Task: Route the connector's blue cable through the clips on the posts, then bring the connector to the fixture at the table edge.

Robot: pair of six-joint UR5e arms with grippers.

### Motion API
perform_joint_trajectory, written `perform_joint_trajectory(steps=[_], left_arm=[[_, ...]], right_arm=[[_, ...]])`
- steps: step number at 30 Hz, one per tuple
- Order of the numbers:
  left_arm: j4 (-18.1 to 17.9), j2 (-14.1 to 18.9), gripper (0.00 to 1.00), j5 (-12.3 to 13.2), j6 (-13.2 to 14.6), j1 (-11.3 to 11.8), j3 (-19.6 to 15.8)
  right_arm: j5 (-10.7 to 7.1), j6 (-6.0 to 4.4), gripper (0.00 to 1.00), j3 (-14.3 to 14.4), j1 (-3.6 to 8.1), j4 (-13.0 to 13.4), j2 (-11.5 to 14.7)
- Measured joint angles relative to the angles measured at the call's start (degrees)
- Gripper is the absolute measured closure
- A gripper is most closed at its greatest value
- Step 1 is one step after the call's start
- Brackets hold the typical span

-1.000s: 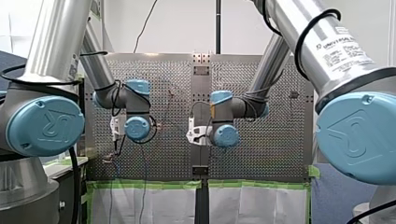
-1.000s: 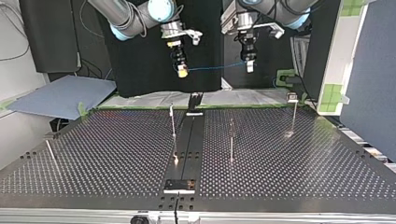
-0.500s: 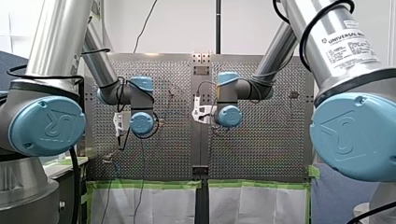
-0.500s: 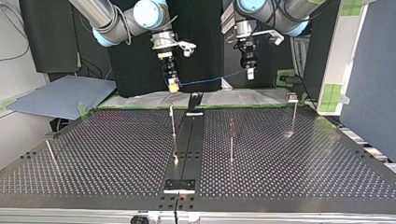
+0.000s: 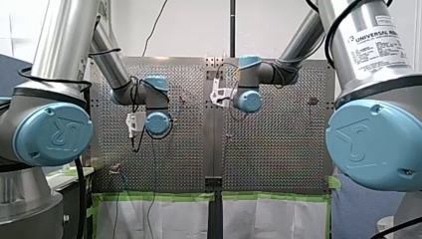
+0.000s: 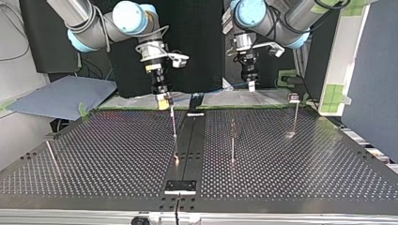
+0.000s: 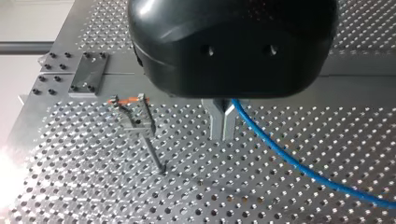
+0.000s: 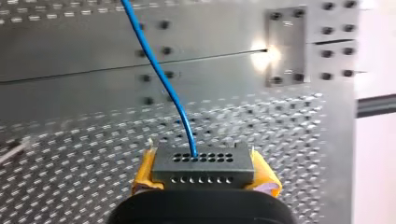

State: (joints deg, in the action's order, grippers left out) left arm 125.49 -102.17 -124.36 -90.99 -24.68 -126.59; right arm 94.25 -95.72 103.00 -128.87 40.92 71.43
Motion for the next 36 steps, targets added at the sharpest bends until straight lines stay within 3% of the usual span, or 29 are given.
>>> perform_joint_trajectory(steps=[5, 20, 36], left_arm=[[1.52, 0.0, 1.0, -0.45, -0.13, 0.72, 2.35], [6.17, -0.03, 1.0, 0.16, -1.5, 3.41, 9.95], [7.84, -0.08, 1.0, 2.4, -1.72, 5.84, 13.21]], right_arm=[[-1.92, -1.16, 1.0, -0.82, 1.11, -0.29, 0.37], [-4.4, -2.01, 1.0, -1.16, 3.65, -1.75, 0.14], [-7.87, -2.48, 1.0, -4.7, 4.17, -3.07, -2.5]])
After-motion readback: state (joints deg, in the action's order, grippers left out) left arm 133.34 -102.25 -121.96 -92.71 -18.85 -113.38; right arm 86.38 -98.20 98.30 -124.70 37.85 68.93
